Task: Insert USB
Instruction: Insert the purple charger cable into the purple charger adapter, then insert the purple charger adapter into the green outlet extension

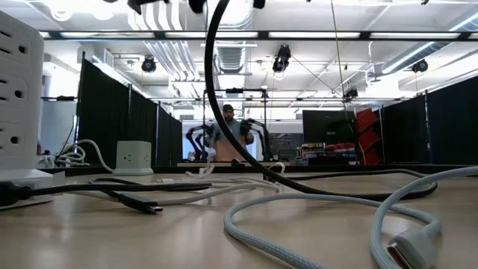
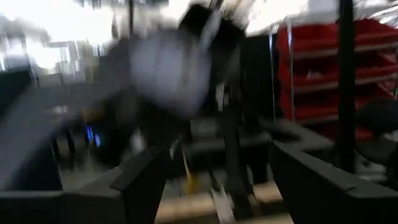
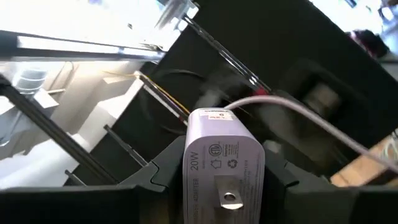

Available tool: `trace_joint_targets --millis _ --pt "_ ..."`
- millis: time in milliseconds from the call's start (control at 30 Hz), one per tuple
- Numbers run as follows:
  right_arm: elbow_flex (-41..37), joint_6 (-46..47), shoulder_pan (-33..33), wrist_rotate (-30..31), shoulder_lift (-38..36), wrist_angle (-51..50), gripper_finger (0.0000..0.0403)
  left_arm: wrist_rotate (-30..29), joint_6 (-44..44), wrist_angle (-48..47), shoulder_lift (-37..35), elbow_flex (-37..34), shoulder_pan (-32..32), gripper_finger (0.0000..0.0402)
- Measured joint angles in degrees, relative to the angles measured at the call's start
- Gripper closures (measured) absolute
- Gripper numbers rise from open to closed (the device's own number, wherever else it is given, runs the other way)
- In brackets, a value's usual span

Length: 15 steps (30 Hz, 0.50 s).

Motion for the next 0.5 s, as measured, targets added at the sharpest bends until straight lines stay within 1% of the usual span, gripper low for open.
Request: trace_joint_targets --millis 100,200,300,400,500 --pt "0.04 -1.22 -1.22 0.23 -0.15 -0.25 0.0288 -0.36 -0.59 -4.13 -0.49 -0.01 -0.02 0.0142" --pt "-0.03 -1.84 -1.85 0.14 0.01 -1.0 0.0288 -2.13 -0.78 -7.56 -0.57 0.01 -0.02 0.0142" --pt "-0.03 -4.66 -2.03 -0.07 -0.14 -1.81 0.0288 -2.36 -3.99 -9.3 -0.59 0.01 -0.02 0.0146" --pt "-0.03 -9.3 -2.39 0.34 -0.34 -7.16 0.0288 -5.02 -6.16 -8.86 -2.54 0.01 -0.79 0.0157" --pt "-0.03 -13.19 -2.54 1.81 -0.34 -11.83 0.0288 -8.36 -4.45 -8.23 -4.98 0.01 -2.71 0.0172"
